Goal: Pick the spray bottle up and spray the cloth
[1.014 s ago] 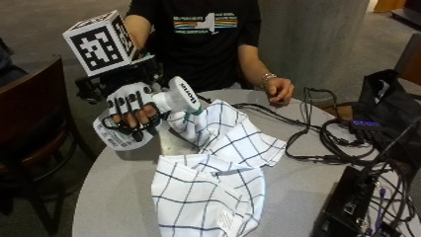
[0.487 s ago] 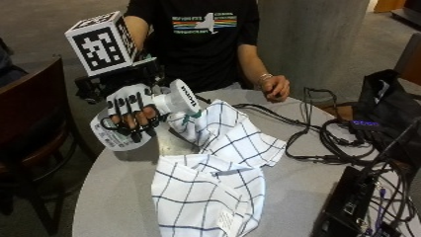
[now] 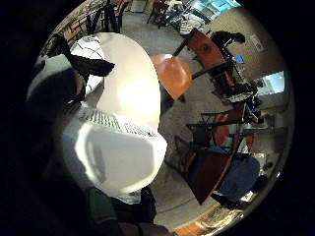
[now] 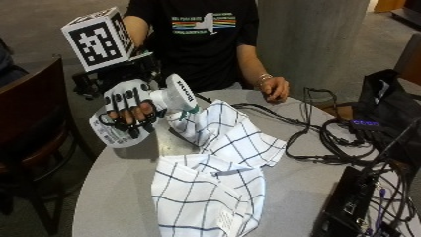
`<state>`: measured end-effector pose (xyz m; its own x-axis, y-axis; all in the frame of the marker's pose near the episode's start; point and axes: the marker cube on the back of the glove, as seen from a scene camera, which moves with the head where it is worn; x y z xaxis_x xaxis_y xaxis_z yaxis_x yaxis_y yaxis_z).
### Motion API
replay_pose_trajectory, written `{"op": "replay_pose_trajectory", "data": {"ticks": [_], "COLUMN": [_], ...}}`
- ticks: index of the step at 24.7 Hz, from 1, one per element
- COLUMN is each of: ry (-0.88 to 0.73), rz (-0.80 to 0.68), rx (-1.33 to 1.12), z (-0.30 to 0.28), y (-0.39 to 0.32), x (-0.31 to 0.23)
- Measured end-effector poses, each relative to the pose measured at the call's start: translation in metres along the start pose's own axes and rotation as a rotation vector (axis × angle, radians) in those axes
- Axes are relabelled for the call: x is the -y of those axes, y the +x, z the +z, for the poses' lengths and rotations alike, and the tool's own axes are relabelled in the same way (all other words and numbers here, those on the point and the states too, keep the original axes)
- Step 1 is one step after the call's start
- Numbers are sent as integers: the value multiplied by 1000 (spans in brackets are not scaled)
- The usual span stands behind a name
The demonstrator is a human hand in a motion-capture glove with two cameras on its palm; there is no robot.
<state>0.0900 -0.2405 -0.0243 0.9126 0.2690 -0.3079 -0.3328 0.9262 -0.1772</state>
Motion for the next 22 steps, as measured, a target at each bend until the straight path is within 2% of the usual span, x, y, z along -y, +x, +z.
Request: {"op": "replay_pose_trajectory", "data": {"ticks": [4,11,18,22], "ry": [56,199,137,125], "rz": [-5,-64,-99,-191], "rx": [123,628,1069,1166], "z": [-6,-26,-17,12], "y": [-3,-28,-114,-173], "x": [-4,-23,-53,-68]}}
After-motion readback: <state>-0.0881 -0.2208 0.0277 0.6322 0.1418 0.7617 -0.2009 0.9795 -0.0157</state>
